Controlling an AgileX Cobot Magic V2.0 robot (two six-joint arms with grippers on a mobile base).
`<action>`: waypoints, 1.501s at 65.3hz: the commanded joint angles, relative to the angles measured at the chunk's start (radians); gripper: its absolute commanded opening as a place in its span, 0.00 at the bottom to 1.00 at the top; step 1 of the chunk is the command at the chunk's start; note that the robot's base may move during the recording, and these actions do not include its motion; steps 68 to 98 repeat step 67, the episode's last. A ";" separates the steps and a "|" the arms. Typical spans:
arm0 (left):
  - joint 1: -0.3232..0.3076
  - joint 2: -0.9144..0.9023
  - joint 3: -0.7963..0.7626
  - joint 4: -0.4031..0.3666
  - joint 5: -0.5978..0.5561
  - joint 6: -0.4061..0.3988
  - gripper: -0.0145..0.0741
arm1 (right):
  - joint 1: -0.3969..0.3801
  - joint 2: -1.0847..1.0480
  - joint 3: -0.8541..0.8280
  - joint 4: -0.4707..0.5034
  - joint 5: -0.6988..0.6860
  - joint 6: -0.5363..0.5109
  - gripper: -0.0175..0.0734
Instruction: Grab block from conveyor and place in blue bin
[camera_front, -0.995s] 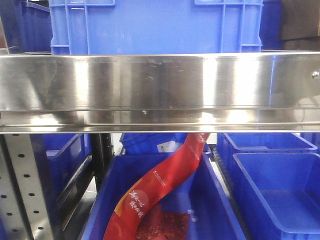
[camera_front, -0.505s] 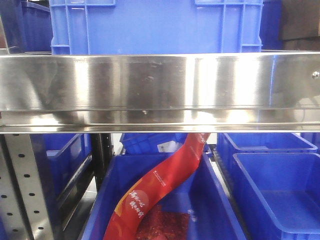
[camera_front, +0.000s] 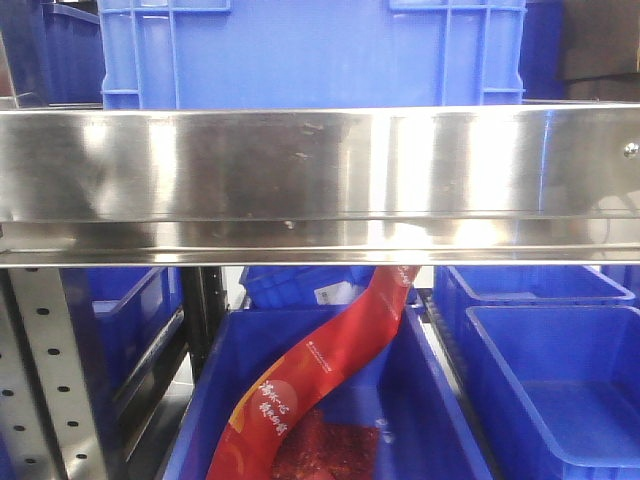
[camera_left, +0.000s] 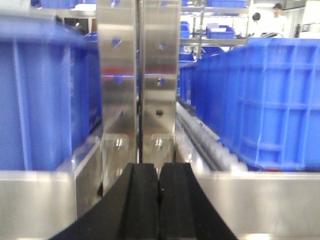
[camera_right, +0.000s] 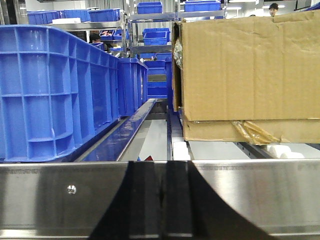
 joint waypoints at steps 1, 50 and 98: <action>0.006 -0.040 0.052 -0.017 -0.044 -0.012 0.04 | -0.004 -0.003 0.002 -0.008 -0.023 0.002 0.01; 0.006 -0.072 0.103 -0.017 -0.063 -0.012 0.04 | -0.004 -0.003 0.002 -0.008 -0.023 0.002 0.01; 0.006 -0.072 0.103 -0.017 -0.063 -0.012 0.04 | -0.004 -0.003 0.002 -0.008 -0.023 0.002 0.01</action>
